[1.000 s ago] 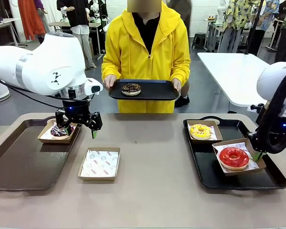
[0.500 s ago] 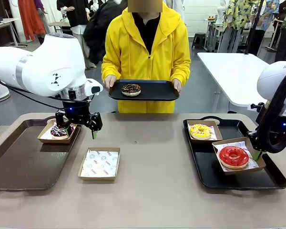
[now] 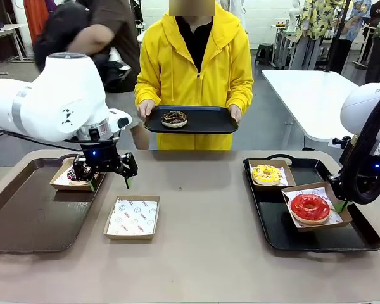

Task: Individually package the donuts and arrange them on the tray.
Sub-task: Place the picked Paper togo box on the Handle tray while simultaneously picking up another Paper togo box from the table with the other hand.

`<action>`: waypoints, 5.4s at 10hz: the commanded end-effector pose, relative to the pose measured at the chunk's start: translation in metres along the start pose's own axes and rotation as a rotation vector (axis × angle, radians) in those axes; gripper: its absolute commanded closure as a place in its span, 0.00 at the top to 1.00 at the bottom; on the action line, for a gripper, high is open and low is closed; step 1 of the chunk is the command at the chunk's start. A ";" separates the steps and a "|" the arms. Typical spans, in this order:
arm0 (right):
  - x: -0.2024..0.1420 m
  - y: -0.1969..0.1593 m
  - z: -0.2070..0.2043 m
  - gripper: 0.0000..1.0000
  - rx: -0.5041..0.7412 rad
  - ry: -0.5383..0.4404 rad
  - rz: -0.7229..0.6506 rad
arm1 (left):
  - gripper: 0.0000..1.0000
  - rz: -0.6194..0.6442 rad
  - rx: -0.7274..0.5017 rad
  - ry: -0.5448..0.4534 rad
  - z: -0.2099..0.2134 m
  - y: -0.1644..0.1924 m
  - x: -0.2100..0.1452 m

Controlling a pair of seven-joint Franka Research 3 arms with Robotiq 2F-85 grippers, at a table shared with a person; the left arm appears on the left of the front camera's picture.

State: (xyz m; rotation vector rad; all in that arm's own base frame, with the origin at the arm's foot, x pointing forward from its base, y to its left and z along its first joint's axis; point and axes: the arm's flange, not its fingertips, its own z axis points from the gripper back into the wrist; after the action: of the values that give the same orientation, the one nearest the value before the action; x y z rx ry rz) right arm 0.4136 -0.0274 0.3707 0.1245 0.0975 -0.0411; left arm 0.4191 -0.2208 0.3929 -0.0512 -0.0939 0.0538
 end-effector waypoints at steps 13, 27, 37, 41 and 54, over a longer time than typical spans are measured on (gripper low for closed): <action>0.014 0.008 -0.039 0.01 -0.029 -0.064 0.039 | 1.00 -0.002 0.084 -0.004 -0.037 -0.005 -0.023; 0.015 0.004 -0.040 0.65 0.001 -0.053 0.026 | 0.00 -0.069 0.026 0.062 -0.063 -0.004 -0.022; 0.013 0.001 -0.036 1.00 0.013 -0.041 0.018 | 0.00 -0.073 0.030 0.080 -0.063 -0.004 -0.021; -0.029 -0.025 0.023 1.00 0.236 -0.033 -0.031 | 0.00 -0.084 0.030 0.090 -0.010 -0.011 -0.002; -0.051 -0.255 0.042 1.00 1.114 -0.386 0.044 | 0.00 -0.059 0.042 0.055 0.097 -0.061 0.120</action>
State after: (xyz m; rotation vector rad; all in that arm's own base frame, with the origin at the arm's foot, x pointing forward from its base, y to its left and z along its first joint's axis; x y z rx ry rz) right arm 0.3506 -0.2797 0.3796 1.2277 -0.3283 -0.0899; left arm 0.5202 -0.2622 0.4983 -0.0359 -0.0526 -0.0138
